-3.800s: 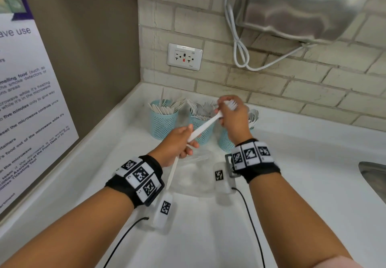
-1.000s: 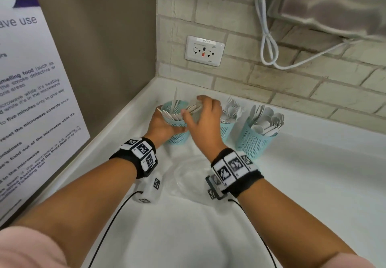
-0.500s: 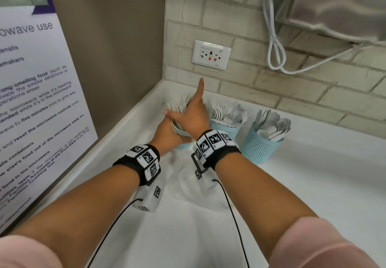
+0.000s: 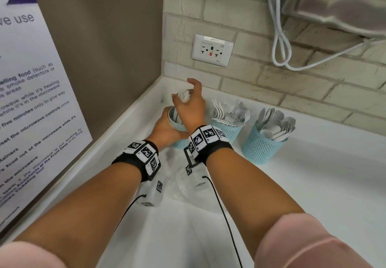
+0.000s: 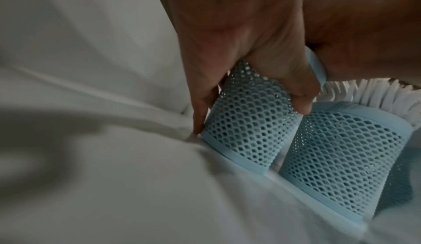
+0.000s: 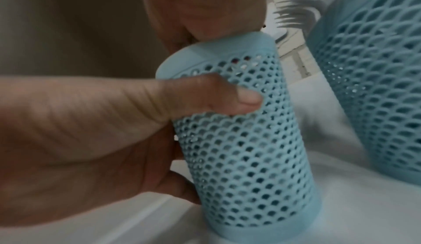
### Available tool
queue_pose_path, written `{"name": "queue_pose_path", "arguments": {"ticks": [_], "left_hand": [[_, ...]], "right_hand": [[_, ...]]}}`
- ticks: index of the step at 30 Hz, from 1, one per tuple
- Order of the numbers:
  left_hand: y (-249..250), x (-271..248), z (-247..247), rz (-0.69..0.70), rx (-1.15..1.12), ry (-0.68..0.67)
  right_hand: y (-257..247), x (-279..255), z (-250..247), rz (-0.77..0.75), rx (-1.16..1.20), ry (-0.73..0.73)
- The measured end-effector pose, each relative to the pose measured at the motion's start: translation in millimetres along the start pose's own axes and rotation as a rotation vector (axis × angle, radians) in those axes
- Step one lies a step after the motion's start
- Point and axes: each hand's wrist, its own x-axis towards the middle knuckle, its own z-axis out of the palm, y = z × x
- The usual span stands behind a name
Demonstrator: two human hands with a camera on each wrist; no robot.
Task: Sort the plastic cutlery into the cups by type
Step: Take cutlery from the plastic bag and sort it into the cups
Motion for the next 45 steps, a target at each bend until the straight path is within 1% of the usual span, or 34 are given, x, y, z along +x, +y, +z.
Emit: {"name": "queue_pose_path", "arguments": {"ticks": [2,5,6,9,12,16,18,19,20,22,23,24,29,32,35,37,38,39,40,43,45], "left_hand": [[-7,6,-1,-0.020,-0.006,0.014],[-16,12,0,-0.030,0.011,0.011],[-10,9,0,-0.020,0.011,0.019],[-8,8,1,-0.033,-0.003,0.029],[-6,6,1,-0.014,-0.006,0.034],[-5,4,0,-0.006,-0.029,0.035],[-4,3,1,0.018,-0.019,0.032],[-3,2,0,0.022,-0.028,0.028],[-4,2,0,0.012,-0.038,0.022],[-5,0,1,0.023,-0.057,0.022],[-5,-1,1,0.033,-0.063,0.021],[-5,-2,1,0.036,-0.070,0.022],[-3,-1,1,0.027,-0.058,0.012],[-2,0,1,0.016,-0.045,0.017],[-3,3,1,0.008,-0.052,0.032],[-4,3,0,0.009,-0.049,0.033],[-3,3,0,0.014,-0.036,0.028],[-4,3,1,0.018,-0.030,0.020],[-3,3,1,0.015,-0.031,0.015],[-3,4,0,-0.006,-0.045,0.029],[-4,6,0,-0.002,-0.025,0.029]], "right_hand": [[2,7,4,0.034,0.013,0.026],[4,15,7,0.143,0.019,0.005],[5,18,7,0.147,0.009,0.006],[6,19,9,0.132,-0.092,-0.110],[5,21,11,0.139,-0.130,-0.031],[5,22,14,0.212,-0.212,-0.126],[2,22,12,0.156,-0.216,-0.170],[1,22,11,0.119,-0.178,-0.173],[0,21,8,0.097,-0.103,-0.137],[-2,19,2,0.103,0.119,-0.012],[-1,19,-1,0.101,0.176,0.041],[0,19,-3,0.096,0.186,0.064],[2,22,1,0.130,0.146,0.036],[4,24,6,0.170,0.012,-0.075],[4,27,7,0.175,-0.035,-0.027],[4,26,8,0.164,-0.054,-0.108],[5,26,7,0.168,-0.061,-0.123],[5,26,7,0.173,-0.064,-0.101],[4,27,6,0.168,-0.067,-0.083],[1,25,6,0.066,-0.097,-0.149],[-2,22,2,0.017,-0.070,-0.130]]}}
